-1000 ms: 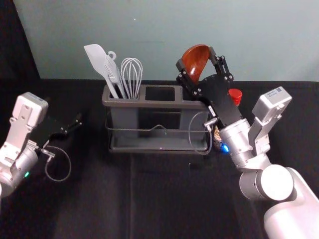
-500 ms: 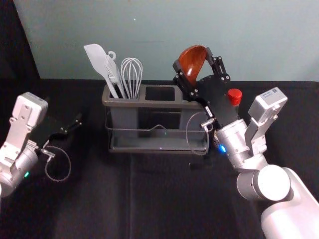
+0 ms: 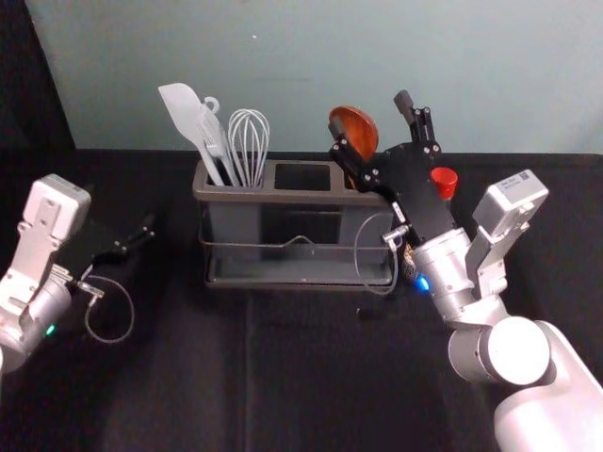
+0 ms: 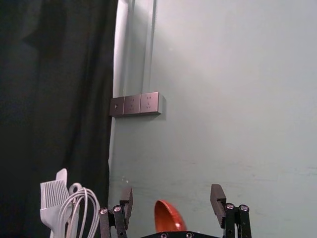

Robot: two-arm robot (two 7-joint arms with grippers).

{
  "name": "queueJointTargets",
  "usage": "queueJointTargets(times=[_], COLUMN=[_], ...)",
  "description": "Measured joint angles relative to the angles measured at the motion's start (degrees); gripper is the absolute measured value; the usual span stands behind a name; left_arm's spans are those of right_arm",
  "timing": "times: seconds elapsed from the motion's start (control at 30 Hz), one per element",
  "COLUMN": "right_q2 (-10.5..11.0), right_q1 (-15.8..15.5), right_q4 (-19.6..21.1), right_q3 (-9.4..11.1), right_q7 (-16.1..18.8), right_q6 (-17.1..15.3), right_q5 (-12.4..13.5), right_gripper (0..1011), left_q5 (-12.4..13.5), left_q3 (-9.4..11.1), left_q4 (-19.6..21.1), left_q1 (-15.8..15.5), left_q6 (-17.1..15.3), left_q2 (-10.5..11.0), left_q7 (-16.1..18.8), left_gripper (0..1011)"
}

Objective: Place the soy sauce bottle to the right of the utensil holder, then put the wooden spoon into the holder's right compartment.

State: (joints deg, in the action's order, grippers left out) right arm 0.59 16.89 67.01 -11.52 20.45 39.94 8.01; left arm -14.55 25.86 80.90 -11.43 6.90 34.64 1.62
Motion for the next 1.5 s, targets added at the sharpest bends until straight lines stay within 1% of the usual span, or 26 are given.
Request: queueJointTargets(times=[0.17, 0.23, 0.37, 0.43, 0.47, 0.5, 0.57, 0.67, 0.7, 0.73, 0.77, 0.8, 0.87, 0.93, 0.97, 1.0, 1.07, 1.1, 1.2, 1.23, 1.33, 1.4, 1.5], right_q2=[0.05, 0.37, 0.89, 1.0, 1.31, 1.31, 1.75, 2.1, 2.36, 2.46, 2.77, 2.77, 3.51, 3.95, 4.5, 4.5, 5.73, 5.73, 7.47, 7.47, 9.36, 10.07, 11.74], right_q1=[-0.19, -0.43, -0.89, -0.98, -1.29, -1.29, -1.79, -2.26, -2.62, -2.74, -3.17, -3.17, -3.95, -4.35, -4.67, -4.67, -5.15, -5.15, -5.62, -5.62, -6.18, -6.47, -7.49], right_q4=[0.55, 1.46, 3.07, 3.51, 4.73, 4.73, 6.9, 8.97, 10.54, 11.08, 12.96, 12.96, 16.77, 18.93, 20.88, 20.88, 24.2, 24.2, 27.17, 27.17, 29.28, 29.88, 31.15], right_q3=[0.06, -0.15, -0.75, -0.86, -1.1, -1.1, -1.32, -1.38, -1.39, -1.4, -1.39, -1.39, -1.2, -1.0, -0.83, -0.83, -0.58, -0.58, -0.16, -0.16, 0.99, 1.62, 3.34], right_q7=[-0.13, -0.68, -1.25, -1.32, -1.42, -1.42, -1.78, -2.09, -2.42, -2.52, -2.93, -2.93, -3.89, -4.49, -4.91, -4.91, -5.2, -5.2, -5.36, -5.36, -5.55, -5.68, -5.97], right_q6=[-0.04, -0.6, -1.31, -1.42, -1.84, -1.84, -2.47, -3.02, -3.52, -3.73, -4.54, -4.54, -6.71, -8.16, -9.49, -9.49, -11.44, -11.44, -13.23, -13.23, -14.71, -15.14, -15.66], right_q5=[-0.39, -1.96, -3.81, -4.0, -4.39, -4.39, -4.85, -5.15, -5.4, -5.54, -5.99, -5.99, -7.09, -7.66, -8.1, -8.1, -8.52, -8.52, -8.72, -8.72, -8.67, -8.57, -8.02], right_gripper=[1002, 1002, 1002, 1002, 1002, 1002, 1002, 1003, 1003, 1002, 1002, 1003, 1003, 1002, 1002, 1002, 1002, 1003, 1003, 1003, 1002, 1002, 1002], left_q5=[0.0, 0.0, 0.0, 0.0, 0.0, 0.0, 0.0, 0.0, 0.0, 0.0, 0.0, 0.0, 0.0, 0.0, 0.0, 0.0, 0.0, 0.0, 0.0, 0.0, 0.0, 0.0, 0.0], left_q3=[0.0, 0.0, 0.0, 0.0, 0.0, 0.0, 0.0, 0.0, 0.0, 0.0, 0.0, 0.0, 0.0, 0.0, 0.0, 0.0, 0.0, 0.0, 0.0, 0.0, 0.0, 0.0, 0.0], left_q4=[0.0, 0.0, 0.0, 0.0, 0.0, 0.0, 0.0, 0.0, 0.0, 0.0, 0.0, 0.0, 0.0, 0.0, 0.0, 0.0, 0.0, 0.0, 0.0, 0.0, 0.0, 0.0, 0.0], left_q1=[0.0, 0.0, 0.0, 0.0, 0.0, 0.0, 0.0, 0.0, 0.0, 0.0, 0.0, 0.0, 0.0, 0.0, 0.0, 0.0, 0.0, 0.0, 0.0, 0.0, 0.0, 0.0, 0.0], left_q6=[0.0, 0.0, 0.0, 0.0, 0.0, 0.0, 0.0, 0.0, 0.0, 0.0, 0.0, 0.0, 0.0, 0.0, 0.0, 0.0, 0.0, 0.0, 0.0, 0.0, 0.0, 0.0, 0.0], left_q2=[0.0, 0.0, 0.0, 0.0, 0.0, 0.0, 0.0, 0.0, 0.0, 0.0, 0.0, 0.0, 0.0, 0.0, 0.0, 0.0, 0.0, 0.0, 0.0, 0.0, 0.0, 0.0, 0.0], left_q7=[0.0, 0.0, 0.0, 0.0, 0.0, 0.0, 0.0, 0.0, 0.0, 0.0, 0.0, 0.0, 0.0, 0.0, 0.0, 0.0, 0.0, 0.0, 0.0, 0.0, 0.0, 0.0, 0.0], left_gripper=[1000, 1000, 1000, 1000, 1000, 1000, 1000, 1000, 1000, 1000, 1000, 1000, 1000, 1000, 1000, 1000, 1000, 1000, 1000, 1000, 1000, 1000, 1000])
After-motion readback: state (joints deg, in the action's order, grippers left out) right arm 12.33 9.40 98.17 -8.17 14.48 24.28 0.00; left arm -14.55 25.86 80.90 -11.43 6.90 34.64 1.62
